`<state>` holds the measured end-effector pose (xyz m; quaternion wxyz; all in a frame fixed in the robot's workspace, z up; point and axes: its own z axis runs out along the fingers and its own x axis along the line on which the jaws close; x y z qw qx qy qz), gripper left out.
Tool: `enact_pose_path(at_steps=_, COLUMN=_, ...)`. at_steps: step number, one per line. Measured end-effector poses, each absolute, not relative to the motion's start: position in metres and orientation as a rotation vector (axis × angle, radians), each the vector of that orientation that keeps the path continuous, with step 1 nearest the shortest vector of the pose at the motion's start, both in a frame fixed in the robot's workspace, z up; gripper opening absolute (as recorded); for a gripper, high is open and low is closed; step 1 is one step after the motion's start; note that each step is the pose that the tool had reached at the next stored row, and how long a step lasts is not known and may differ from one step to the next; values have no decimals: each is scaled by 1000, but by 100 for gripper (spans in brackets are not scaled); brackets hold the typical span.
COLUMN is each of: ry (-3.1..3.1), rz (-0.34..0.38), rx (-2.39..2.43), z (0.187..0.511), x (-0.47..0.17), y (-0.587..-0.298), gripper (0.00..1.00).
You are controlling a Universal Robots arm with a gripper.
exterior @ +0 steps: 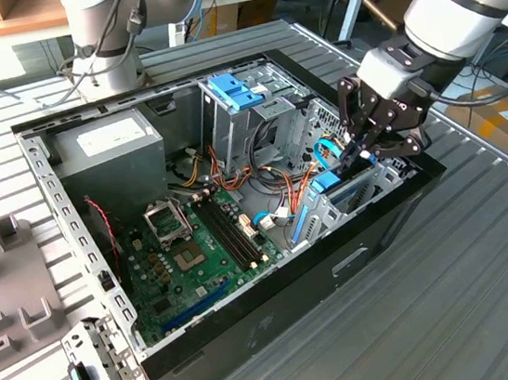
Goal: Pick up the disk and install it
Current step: 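Insert the second disk wire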
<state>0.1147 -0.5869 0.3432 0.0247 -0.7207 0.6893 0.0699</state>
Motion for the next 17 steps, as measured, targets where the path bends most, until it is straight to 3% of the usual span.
enact_pose_path(at_steps=13, ry=2131, rz=218, rx=-2229, z=338, x=115, y=-588, gripper=16)
enact_pose_path(at_steps=14, ry=2132, rz=218, rx=-2229, z=338, x=115, y=-588, gripper=17)
enact_pose_path(at_steps=16, ry=2132, rz=217, rx=-2229, z=338, x=115, y=-588, gripper=29)
enact_pose_path(at_steps=17, ry=2132, rz=217, rx=-2230, z=338, x=115, y=-588, gripper=29)
